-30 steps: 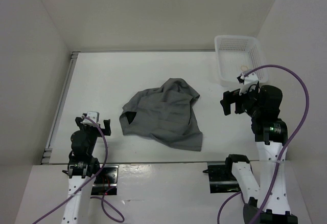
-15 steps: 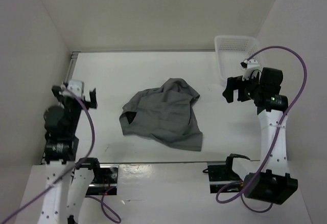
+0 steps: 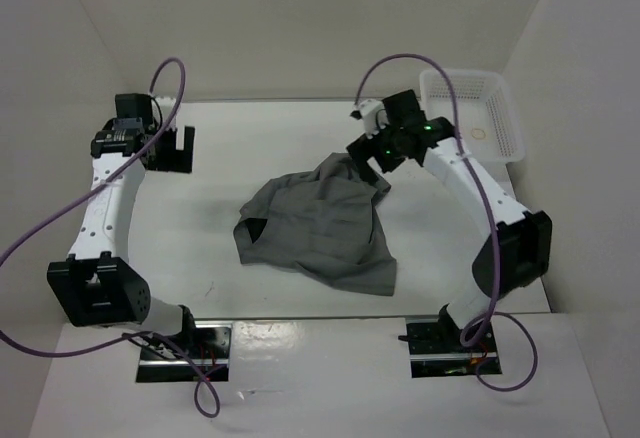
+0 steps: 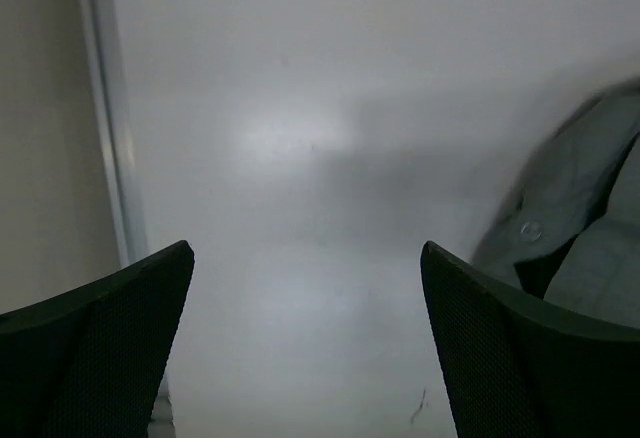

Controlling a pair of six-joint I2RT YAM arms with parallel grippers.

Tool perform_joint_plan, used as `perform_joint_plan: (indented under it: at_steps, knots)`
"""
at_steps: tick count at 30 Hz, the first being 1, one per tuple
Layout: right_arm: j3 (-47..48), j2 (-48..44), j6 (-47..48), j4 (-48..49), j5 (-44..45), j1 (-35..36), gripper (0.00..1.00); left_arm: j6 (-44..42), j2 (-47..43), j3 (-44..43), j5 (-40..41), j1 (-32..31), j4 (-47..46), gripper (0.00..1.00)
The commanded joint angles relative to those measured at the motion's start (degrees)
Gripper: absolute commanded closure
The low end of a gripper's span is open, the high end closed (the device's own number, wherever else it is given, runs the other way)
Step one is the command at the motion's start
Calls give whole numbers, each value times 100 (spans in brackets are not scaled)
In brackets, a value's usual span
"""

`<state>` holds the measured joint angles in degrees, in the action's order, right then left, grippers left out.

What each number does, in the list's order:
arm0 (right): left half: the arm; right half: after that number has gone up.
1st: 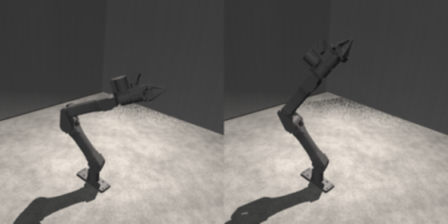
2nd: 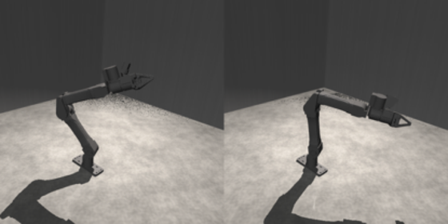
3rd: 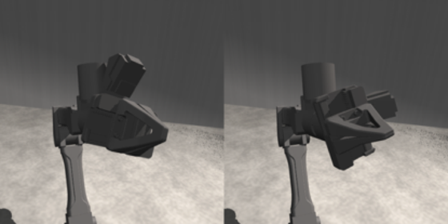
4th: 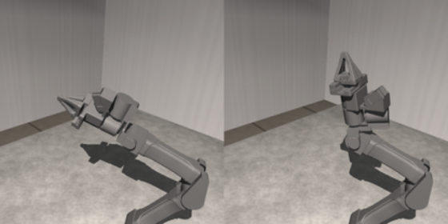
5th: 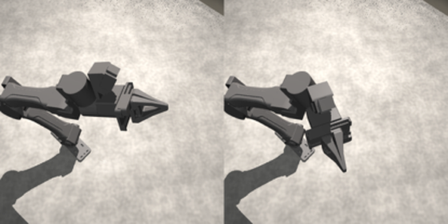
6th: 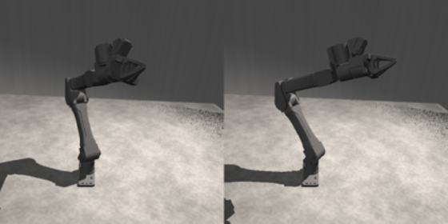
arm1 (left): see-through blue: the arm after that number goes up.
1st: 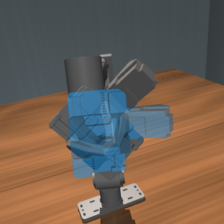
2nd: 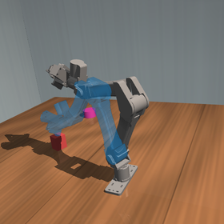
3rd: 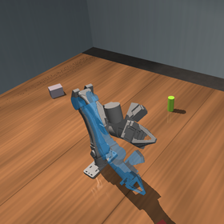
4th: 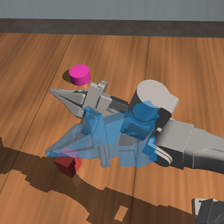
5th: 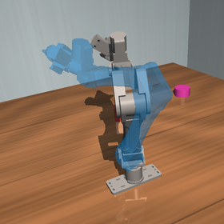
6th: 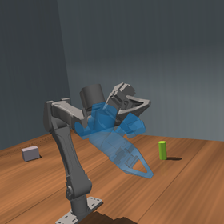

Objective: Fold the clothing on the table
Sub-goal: Flatten the skirt out

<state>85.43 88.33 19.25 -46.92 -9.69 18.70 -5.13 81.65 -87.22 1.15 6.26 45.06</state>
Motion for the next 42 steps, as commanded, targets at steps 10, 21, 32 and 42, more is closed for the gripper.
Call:
perform_joint_plan:
  at_steps: [10,21,32,42]
  knots:
    - [2347,1607,-35,-407,-6,2849,9,169,-2081,2033,-44,138,-137,0]
    - [1382,2434,-184,797,205,3149,28,292,-3216,2789,-545,1175,-594,0]
    - [1274,2943,-123,1123,284,3149,32,293,-3515,2895,-598,1378,-647,0]
    - [1687,3356,52,1255,406,3149,32,293,-3568,2948,-651,1483,-647,0]
